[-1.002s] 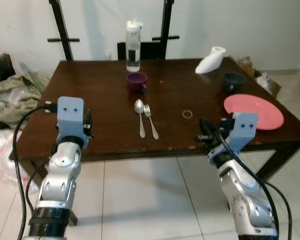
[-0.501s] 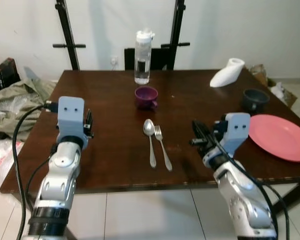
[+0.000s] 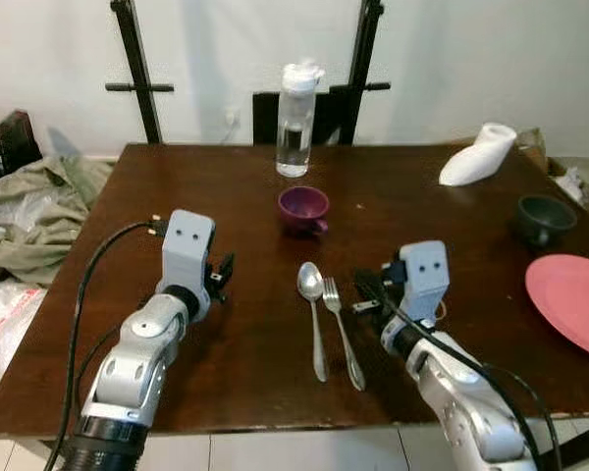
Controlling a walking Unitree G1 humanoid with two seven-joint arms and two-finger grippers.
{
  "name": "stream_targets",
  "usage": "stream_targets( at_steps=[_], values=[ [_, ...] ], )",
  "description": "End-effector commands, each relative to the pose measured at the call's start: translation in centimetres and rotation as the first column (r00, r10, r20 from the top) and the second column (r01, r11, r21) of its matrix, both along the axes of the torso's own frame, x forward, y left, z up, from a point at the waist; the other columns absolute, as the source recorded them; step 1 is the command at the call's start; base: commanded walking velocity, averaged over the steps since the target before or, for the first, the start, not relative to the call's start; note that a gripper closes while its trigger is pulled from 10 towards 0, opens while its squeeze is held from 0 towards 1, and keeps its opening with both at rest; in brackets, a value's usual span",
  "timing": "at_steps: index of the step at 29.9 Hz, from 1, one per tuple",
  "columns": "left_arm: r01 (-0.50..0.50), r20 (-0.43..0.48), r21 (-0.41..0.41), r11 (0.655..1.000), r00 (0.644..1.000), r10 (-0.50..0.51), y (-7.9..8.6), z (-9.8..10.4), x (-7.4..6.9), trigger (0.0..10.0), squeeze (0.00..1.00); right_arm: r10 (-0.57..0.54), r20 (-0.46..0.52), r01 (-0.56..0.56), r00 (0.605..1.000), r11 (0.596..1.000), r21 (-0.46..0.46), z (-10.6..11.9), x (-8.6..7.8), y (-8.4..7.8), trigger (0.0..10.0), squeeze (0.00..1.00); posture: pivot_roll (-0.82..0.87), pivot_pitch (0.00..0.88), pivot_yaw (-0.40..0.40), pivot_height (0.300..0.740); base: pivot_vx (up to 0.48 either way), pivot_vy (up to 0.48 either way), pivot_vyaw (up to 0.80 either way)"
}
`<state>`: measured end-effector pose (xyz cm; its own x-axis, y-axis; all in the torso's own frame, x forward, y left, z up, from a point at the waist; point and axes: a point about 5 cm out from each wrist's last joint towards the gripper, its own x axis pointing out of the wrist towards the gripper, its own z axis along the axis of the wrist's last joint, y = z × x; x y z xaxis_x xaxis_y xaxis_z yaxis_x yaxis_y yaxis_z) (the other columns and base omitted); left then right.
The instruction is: Setting the table
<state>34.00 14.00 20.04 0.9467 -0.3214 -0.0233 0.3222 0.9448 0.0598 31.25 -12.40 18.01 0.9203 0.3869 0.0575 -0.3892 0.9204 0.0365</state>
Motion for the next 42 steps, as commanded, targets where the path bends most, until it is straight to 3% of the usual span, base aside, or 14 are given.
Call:
stream_targets(
  at_steps=[1, 4, 5, 17, 18, 19, 27, 28, 29, 30, 31, 42],
  values=[
    [0.083, -0.064, -0.03, 0.996, 0.994, -0.084, -0.6, -0.5, -0.5, 10.0, 0.0, 0.035, -0.067, -0.038, 0.997, 0.999, -0.036, -1.7, -0.3, 0.7, 10.0, 0.0, 0.03, 0.096, 0.067, 0.74, 0.0, 0.0, 0.0],
    [0.093, -0.072, -0.039, 0.995, 0.993, -0.095, -0.6, -0.1, -0.4, 10.0, 0.0, 0.028, -0.106, -0.042, 0.994, 0.991, -0.127, -3.2, 0.0, 1.7, 10.0, 0.0, 0.05, 0.1, 0.06, 0.74, 0.0, 0.0, 0.0],
    [0.082, -0.07, -0.045, 0.996, 0.994, -0.085, -0.4, 0.2, -0.3, 10.0, 0.0, 0.002, -0.137, -0.025, 0.991, 0.985, -0.173, -4.1, 0.2, 2.0, 10.0, 1.0, 0.05, 0.102, 0.056, 0.74, 0.0, 0.0, 0.0],
    [0.036, -0.054, -0.061, 0.997, 0.998, -0.04, 1.0, 2.2, 0.1, 10.0, 0.0, -0.028, -0.199, -0.03, 0.98, 0.958, -0.284, -5.6, 0.3, 2.3, 10.0, 1.0, 0.06, 0.114, 0.043, 0.74, 0.0, 0.0, 0.0],
    [0.032, -0.042, -0.069, 0.997, 0.999, -0.035, 1.2, 2.8, 0.2, 10.0, 0.0, -0.044, -0.208, -0.021, 0.977, 0.953, -0.301, -6.0, 0.3, 2.2, 10.0, 0.56, 0.07, 0.115, 0.04, 0.74, 0.0, 0.0, 0.0],
    [0.029, -0.031, -0.075, 0.997, 0.999, -0.031, 1.3, 3.4, 0.4, 10.0, 0.0, -0.068, -0.218, -0.003, 0.974, 0.95, -0.311, -6.5, 0.5, 2.1, 10.0, 0.0, 0.07, 0.115, 0.04, 0.74, 0.0, 0.0, 0.0],
    [0.028, -0.017, -0.09, 0.996, 0.999, -0.03, 1.5, 4.3, 0.3, 10.0, 0.0, -0.157, -0.281, 0.037, 0.947, 0.92, -0.391, -9.1, 1.2, 1.7, 10.0, 0.0, 0.08, 0.118, 0.039, 0.74, 0.0, 0.0, 0.0],
    [0.028, -0.018, -0.093, 0.995, 0.999, -0.03, 1.5, 4.3, 0.2, 10.0, 0.0, -0.155, -0.298, 0.027, 0.942, 0.919, -0.393, -9.4, 1.2, 1.7, 8.7, 0.0, 0.08, 0.118, 0.039, 0.74, 0.0, 0.0, 0.0],
    [0.028, -0.019, -0.095, 0.995, 0.999, -0.03, 1.5, 4.3, 0.2, 10.0, 0.0, -0.152, -0.312, 0.019, 0.938, 0.92, -0.391, -9.7, 1.1, 1.7, 3.8, 0.0, 0.08, 0.118, 0.039, 0.74, 0.0, 0.0, 0.0],
    [0.027, -0.02, -0.096, 0.995, 0.999, -0.029, 1.6, 4.3, 0.2, 10.0, 0.0, -0.149, -0.322, 0.013, 0.935, 0.921, -0.39, -9.9, 1.0, 1.7, 3.8, 0.0, 0.08, 0.118, 0.039, 0.74, 0.0, 0.0, 0.0],
    [0.027, -0.021, -0.097, 0.995, 0.999, -0.029, 1.6, 4.3, 0.1, 10.0, 0.0, -0.147, -0.337, 0.011, 0.93, 0.927, -0.376, -10.0, 0.9, 1.7, 0.0, 0.0, 0.08, 0.116, 0.035, 0.74, 0.0, 0.0, 0.0],
    [0.028, -0.045, -0.11, 0.994, 0.998, -0.033, 1.1, 3.7, -0.1, 10.0, 0.0, -0.141, -0.356, 0.025, 0.924, 0.95, -0.31, -10.3, 1.1, 1.3, 0.0, 0.0, 0.07, 0.107, 0.034, 0.74, 0.0, 0.0, 0.0]
  ],
)
